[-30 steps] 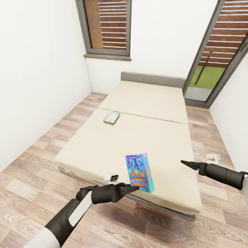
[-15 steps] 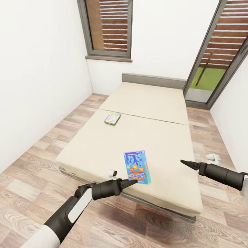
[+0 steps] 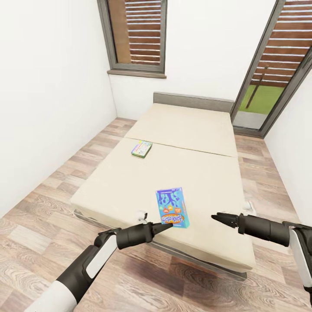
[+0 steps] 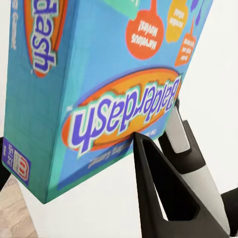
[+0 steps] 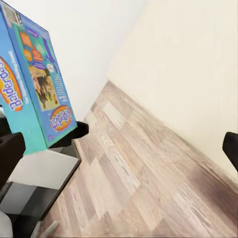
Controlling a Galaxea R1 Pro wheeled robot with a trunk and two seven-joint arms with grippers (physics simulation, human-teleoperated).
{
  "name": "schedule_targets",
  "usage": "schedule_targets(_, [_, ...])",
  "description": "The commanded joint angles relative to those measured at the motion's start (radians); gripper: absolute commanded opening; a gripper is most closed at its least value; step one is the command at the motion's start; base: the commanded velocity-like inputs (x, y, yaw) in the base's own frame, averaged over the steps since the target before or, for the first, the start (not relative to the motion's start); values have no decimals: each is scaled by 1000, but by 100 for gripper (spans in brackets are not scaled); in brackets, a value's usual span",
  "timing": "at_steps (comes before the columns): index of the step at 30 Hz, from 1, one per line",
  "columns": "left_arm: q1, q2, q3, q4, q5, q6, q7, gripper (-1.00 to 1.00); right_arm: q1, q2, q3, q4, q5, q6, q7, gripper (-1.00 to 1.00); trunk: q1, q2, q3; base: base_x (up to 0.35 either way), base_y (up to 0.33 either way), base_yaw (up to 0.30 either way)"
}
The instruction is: Put all the toys in the child's room - the three board games (two on the bed and one on the table), the two jigsaw puzzles on the table, and the tennis ball on the table - inside the toy box on the table in the child's room.
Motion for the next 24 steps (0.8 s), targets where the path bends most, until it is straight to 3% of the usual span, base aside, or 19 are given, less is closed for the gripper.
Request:
schedule_targets(1, [-1,1,-3,0,9,7,0,-100,-1,0,0,0,1,4,4,100,0,0,-1,0,0,0])
schedule_targets(4, [-1,-1,-4,0,9,4,20,-100,1,4,52,0,4,4,20,100,0,0,-1,0,0,0])
schedule_targets(10, [-1,-2,-6,-1,10,-2,31,-100,-3,20,99,0,7,4,-30,100,0,0,-1,0,0,0])
schedule_targets(19, [-1,-4,-10,-1,11,-6,37,-100,-7,78,118,0,5,4,-168,100,0,0,-1,0,0,0])
schedule_targets(24, [-1,-9,-11,-1,11,-7,37,-100,-7,88,119,0,5,4,-191,100,0,0,-1,0,0,0])
